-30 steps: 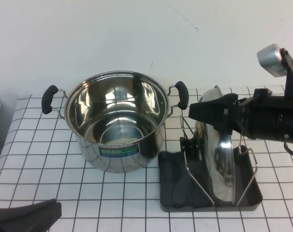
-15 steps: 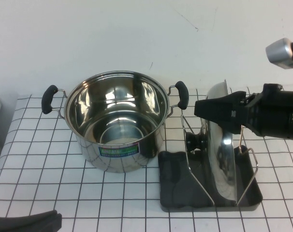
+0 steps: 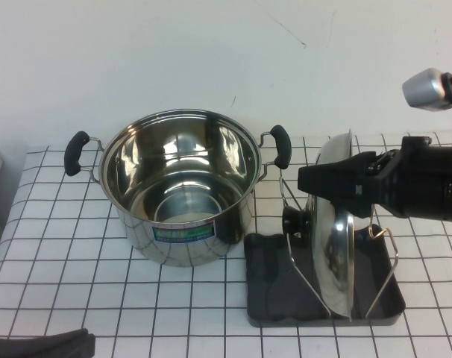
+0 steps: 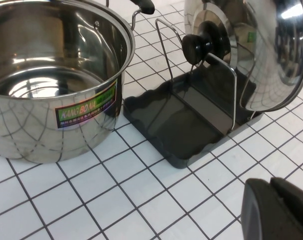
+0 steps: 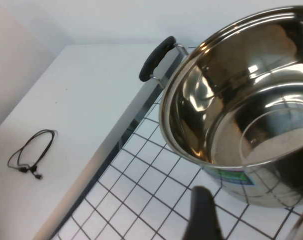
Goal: Put pot lid on rack
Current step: Place the pot lid on the pot rack
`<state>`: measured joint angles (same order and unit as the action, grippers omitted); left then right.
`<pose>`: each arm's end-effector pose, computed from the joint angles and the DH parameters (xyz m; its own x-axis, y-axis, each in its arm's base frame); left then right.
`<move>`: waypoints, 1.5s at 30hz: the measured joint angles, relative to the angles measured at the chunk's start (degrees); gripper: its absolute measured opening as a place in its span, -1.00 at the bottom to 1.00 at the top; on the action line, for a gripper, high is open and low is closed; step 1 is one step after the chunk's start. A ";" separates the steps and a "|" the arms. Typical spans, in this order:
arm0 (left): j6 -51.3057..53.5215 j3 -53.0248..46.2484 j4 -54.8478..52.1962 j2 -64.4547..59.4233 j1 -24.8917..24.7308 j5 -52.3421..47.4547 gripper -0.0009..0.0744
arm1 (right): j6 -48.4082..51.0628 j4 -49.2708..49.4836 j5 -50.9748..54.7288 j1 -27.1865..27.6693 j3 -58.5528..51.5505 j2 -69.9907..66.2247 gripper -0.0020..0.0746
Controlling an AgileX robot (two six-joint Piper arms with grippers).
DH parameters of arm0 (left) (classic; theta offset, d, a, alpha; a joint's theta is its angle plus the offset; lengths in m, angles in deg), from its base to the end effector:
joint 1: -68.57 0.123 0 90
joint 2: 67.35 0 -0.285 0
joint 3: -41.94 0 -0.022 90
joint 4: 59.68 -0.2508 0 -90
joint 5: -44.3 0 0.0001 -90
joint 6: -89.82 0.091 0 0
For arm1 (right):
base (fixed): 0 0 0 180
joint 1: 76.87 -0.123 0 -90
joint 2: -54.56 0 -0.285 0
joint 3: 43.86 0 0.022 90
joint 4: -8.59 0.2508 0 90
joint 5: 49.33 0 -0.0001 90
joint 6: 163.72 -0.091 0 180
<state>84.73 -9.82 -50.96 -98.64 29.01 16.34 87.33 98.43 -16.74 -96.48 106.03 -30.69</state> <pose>0.0634 -0.0608 0.2910 -0.4183 0.0588 -0.9064 0.6090 0.7586 -0.2318 0.2488 0.1408 0.2865 -0.6217 0.0661 -0.7804 -0.5713 0.6434 0.5096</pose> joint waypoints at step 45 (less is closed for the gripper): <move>-0.02 0.00 0.15 0.00 0.00 -2.81 -0.98 | 2.87 -5.01 5.00 3.07 0.00 -3.37 0.31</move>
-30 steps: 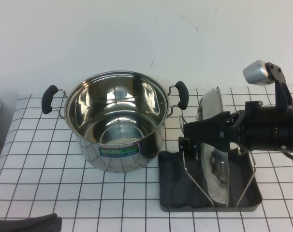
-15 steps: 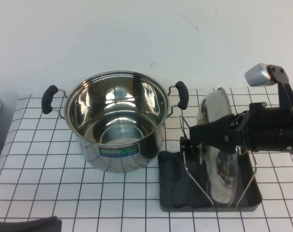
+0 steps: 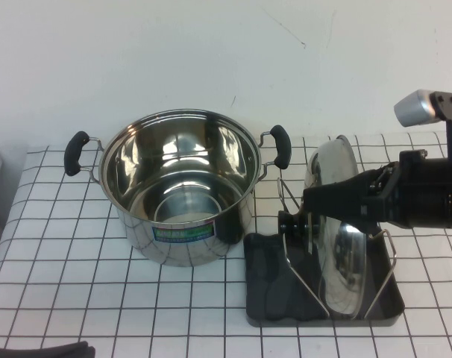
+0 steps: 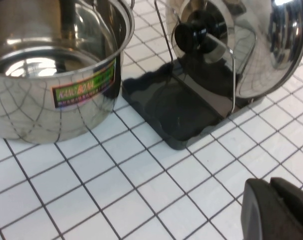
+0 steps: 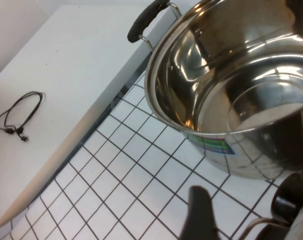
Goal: Put pot lid on rack
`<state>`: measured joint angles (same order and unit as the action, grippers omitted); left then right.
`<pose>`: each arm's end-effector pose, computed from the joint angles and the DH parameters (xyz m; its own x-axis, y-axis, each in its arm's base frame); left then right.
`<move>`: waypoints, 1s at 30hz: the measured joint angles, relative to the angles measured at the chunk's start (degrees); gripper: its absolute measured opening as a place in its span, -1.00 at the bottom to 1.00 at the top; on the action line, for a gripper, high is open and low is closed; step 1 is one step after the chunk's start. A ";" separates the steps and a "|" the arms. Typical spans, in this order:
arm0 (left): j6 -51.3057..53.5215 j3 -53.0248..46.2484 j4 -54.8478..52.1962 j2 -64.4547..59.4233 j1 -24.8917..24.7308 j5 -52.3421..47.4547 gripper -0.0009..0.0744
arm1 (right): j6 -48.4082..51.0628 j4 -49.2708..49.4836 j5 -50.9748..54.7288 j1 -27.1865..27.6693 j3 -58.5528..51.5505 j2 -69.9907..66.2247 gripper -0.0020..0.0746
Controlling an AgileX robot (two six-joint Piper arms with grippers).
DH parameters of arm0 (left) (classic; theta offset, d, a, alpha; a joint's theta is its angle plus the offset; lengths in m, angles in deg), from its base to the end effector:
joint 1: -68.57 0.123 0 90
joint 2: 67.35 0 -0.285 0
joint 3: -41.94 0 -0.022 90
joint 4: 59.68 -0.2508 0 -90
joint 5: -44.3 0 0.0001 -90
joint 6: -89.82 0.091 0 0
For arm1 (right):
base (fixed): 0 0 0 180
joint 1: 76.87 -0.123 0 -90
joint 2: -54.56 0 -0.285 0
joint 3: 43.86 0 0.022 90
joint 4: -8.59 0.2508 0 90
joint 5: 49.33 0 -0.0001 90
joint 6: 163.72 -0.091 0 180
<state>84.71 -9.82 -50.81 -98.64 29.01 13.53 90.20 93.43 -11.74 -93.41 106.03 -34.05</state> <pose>0.0616 -0.0602 0.2869 -0.4525 0.0885 -0.8874 0.6058 0.7608 -0.2330 0.2569 0.1340 0.2677 -0.6296 -0.0491 -0.7754 -0.6202 0.6328 0.4635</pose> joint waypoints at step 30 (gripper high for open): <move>-0.91 0.00 -4.61 0.00 0.00 -5.78 -0.98 | -3.58 -8.38 28.64 21.78 1.12 5.96 0.20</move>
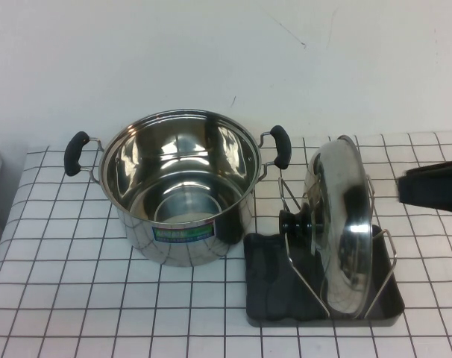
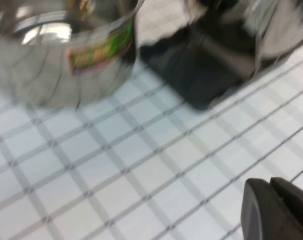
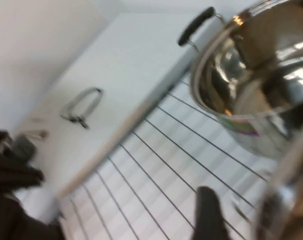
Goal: Put pot lid on rack
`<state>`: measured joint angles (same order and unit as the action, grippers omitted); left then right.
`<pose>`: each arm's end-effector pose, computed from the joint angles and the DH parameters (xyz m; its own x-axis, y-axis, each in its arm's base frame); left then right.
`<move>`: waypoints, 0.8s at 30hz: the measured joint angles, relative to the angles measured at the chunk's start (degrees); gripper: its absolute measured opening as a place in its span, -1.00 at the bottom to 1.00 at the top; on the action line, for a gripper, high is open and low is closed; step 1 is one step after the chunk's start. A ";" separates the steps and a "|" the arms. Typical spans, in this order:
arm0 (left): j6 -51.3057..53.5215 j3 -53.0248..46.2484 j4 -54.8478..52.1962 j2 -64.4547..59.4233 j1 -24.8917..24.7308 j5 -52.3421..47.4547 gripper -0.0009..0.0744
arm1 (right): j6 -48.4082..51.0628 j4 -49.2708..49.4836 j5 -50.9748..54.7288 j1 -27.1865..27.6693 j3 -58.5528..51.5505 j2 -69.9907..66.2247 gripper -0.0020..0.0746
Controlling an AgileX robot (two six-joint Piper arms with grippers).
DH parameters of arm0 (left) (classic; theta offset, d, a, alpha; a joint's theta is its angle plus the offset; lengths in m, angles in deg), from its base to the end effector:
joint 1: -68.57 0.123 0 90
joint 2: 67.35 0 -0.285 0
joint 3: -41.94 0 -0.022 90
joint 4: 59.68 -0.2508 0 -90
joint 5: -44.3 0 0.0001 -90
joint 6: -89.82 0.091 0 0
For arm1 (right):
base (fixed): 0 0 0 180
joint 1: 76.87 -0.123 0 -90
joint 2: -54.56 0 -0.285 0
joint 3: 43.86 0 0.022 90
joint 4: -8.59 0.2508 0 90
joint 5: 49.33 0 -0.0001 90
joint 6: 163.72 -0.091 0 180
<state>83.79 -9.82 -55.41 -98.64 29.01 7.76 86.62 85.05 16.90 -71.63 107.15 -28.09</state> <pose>0.0605 -0.0552 0.2783 -0.4841 0.1869 -0.8548 0.5945 0.7871 -0.1646 0.2380 0.0595 0.3020 -0.6410 -0.0302 -0.7670 -0.6694 0.5111 0.5392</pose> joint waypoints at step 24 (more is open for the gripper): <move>-19.13 1.03 -11.14 0.22 0.00 -4.00 -0.98 | -32.83 -70.43 -6.47 -12.83 7.19 40.31 -0.93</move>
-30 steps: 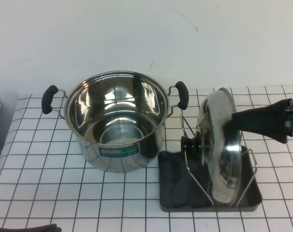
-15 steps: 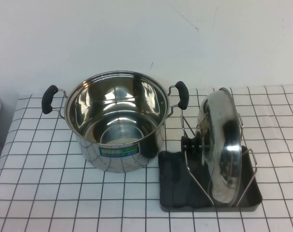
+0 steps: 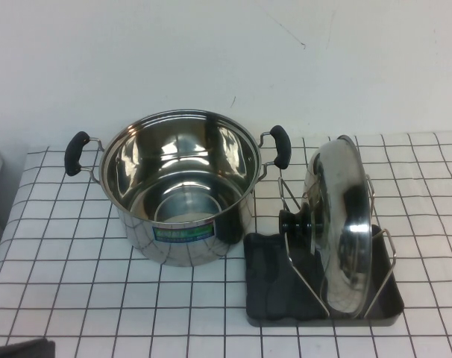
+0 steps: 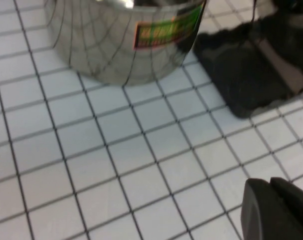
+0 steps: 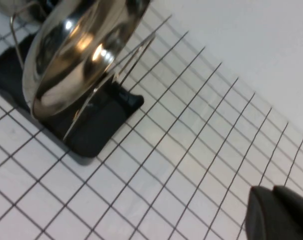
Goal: Put pot lid on rack
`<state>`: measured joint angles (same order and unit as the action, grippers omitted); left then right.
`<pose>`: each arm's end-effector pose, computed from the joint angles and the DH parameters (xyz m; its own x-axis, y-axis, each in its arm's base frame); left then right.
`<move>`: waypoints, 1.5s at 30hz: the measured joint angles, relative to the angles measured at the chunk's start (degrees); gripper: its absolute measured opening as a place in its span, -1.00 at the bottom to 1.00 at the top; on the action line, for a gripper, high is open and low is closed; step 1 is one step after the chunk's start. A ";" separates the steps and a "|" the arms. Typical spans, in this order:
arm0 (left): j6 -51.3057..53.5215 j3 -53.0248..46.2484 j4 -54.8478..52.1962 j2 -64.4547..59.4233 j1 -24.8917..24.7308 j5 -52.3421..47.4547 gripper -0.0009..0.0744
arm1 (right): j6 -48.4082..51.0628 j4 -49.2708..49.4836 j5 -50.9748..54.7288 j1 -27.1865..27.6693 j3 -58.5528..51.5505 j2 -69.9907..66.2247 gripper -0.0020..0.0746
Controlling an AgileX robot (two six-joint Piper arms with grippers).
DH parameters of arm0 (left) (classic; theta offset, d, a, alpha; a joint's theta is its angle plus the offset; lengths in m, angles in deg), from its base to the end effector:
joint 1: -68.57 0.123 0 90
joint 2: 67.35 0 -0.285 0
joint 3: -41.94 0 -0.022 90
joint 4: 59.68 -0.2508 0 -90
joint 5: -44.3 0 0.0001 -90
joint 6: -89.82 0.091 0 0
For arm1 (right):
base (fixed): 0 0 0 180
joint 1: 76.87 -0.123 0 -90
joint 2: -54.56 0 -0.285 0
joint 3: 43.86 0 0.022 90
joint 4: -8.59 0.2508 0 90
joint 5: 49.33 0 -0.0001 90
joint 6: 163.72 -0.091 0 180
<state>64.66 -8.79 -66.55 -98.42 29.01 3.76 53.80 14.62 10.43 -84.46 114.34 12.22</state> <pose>0.0645 -0.0441 0.2793 -0.5847 0.0422 -0.8102 0.4094 0.8775 -0.2497 0.0789 0.0189 0.3937 -0.3373 -0.6136 -0.7139 -0.4819 0.7640 -0.4290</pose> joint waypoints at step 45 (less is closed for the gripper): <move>4.05 -1.70 -4.70 7.09 6.05 4.62 -0.98 | -2.43 13.25 -18.84 0.00 -29.63 16.95 -0.95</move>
<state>68.71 -10.49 -71.25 -91.33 35.06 8.37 51.36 27.87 -8.42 -84.46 84.70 29.17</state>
